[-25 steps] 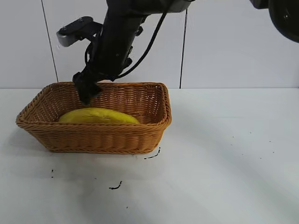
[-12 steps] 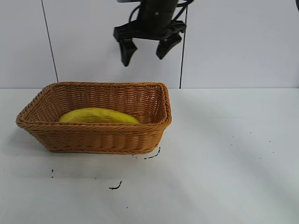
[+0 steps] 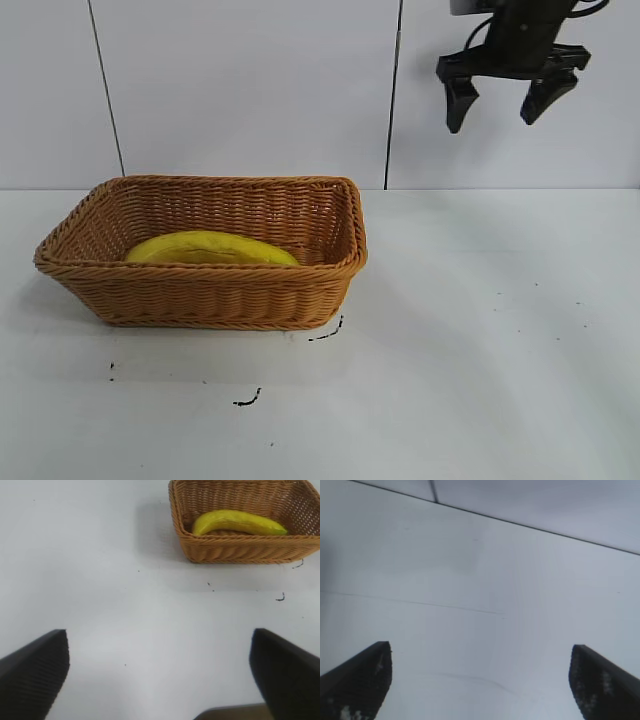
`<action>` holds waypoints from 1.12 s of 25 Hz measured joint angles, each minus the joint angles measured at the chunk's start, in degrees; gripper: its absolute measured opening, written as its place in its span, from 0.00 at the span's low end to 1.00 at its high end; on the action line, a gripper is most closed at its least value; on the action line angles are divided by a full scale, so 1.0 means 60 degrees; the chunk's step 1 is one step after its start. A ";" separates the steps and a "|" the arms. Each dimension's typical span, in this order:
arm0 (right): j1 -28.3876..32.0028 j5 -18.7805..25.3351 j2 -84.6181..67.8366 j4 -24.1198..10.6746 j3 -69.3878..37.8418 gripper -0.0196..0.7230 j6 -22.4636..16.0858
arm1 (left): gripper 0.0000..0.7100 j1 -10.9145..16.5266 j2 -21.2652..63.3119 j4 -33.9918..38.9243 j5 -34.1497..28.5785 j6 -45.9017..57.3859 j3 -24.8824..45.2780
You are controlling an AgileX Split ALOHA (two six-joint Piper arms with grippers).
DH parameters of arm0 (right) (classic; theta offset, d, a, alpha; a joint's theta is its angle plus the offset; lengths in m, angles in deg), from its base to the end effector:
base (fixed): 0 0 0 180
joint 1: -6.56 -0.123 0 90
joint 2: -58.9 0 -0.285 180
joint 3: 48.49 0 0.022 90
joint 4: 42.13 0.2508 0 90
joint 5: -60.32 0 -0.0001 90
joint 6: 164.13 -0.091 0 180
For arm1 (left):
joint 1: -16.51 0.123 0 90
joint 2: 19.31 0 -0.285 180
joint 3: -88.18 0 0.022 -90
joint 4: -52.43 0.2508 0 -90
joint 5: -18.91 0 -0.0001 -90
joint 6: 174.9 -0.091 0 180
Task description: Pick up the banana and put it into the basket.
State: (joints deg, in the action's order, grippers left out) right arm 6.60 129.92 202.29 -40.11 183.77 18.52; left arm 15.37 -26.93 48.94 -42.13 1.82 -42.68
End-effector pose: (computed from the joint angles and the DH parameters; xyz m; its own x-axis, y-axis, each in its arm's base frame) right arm 0.5099 0.0027 0.2241 -0.9430 -0.0333 -0.3311 -0.0423 0.9989 0.0200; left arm -0.0045 -0.0048 0.2743 -0.4636 0.0369 -0.8853 0.0799 0.9968 -0.0003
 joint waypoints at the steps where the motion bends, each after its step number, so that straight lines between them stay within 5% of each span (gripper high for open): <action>1: 0.0000 0.0000 -0.0164 0.0040 -0.0367 0.95 0.0008 | 0.98 0.0000 0.0000 0.0000 0.0000 0.0000 0.0000; 24: 0.0000 0.0008 -0.9744 0.0243 -1.1104 0.95 -0.0018 | 0.98 0.0000 0.0000 0.0000 0.0000 0.0000 0.0000; 28: 0.0000 -0.0424 -1.1779 0.0243 -1.2390 0.95 -0.0018 | 0.98 0.0000 0.0000 0.0000 0.0000 0.0000 0.0000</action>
State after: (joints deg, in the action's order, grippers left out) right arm 6.60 127.38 131.62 -38.65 109.43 18.41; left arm 15.37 -26.93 48.94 -42.13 1.82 -42.68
